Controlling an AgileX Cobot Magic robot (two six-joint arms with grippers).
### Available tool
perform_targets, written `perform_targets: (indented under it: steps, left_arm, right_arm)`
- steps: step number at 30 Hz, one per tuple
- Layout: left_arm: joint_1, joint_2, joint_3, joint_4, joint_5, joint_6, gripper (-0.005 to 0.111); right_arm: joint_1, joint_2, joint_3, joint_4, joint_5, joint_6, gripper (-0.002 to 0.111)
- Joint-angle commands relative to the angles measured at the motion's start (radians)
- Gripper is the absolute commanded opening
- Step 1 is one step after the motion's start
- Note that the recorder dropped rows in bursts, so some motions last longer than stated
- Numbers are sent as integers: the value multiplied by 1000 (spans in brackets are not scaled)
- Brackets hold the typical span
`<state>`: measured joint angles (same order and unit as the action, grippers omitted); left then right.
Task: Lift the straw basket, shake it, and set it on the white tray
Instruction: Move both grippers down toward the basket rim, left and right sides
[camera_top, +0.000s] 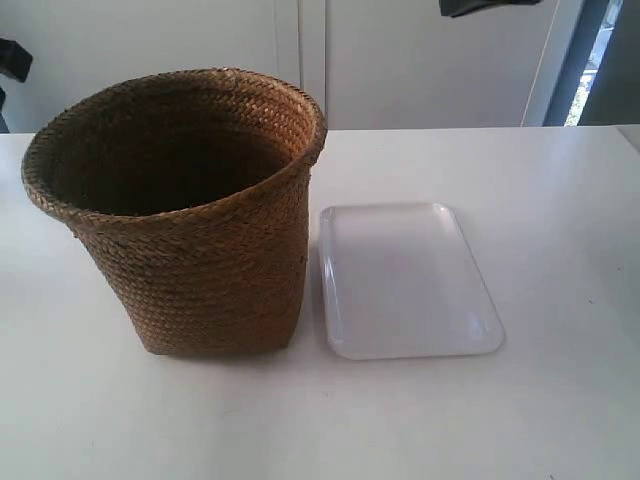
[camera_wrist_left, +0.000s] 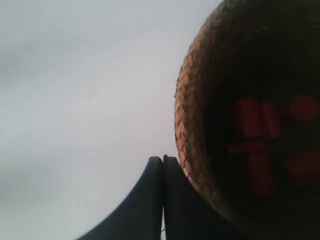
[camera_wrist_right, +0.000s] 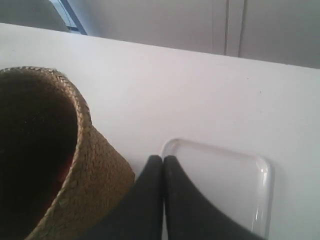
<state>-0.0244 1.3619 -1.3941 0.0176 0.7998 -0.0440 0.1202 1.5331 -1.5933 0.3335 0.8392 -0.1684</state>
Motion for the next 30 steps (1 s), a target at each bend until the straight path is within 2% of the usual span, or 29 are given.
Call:
perform_targets:
  steps: [1,6,13,16,20,21,24,30]
  left_arm:
    - [1,71,-4,-76,72,3,0]
    - [1,111,-6,-122,96,3,0]
    - [1,109,-95,-118,129,-2,0]
    - [1,97,-120,-120,134,-9,0]
    - [1,83,-120,-120,127,-7,0]
    - [1,83,-120,-118,127,-7,0]
    - [1,83,-120,-118,141,-7,0]
    - [1,81,-120,-87,142,34,0]
  right_arm:
    - [-1,63,-69,10,134,-13,1]
    - [-1,100,-137,10,223,-13,2]
    - [0,102,-151,99,183,-13,2]
    - [10,104,-151,178,205,-129,2]
    - [31,121,-151,178,208,-140,2]
    - [31,127,-151,178,208,-133,3]
    - [31,148,-151,178,213,-117,14]
    - [31,146,-151,206,190,-117,15]
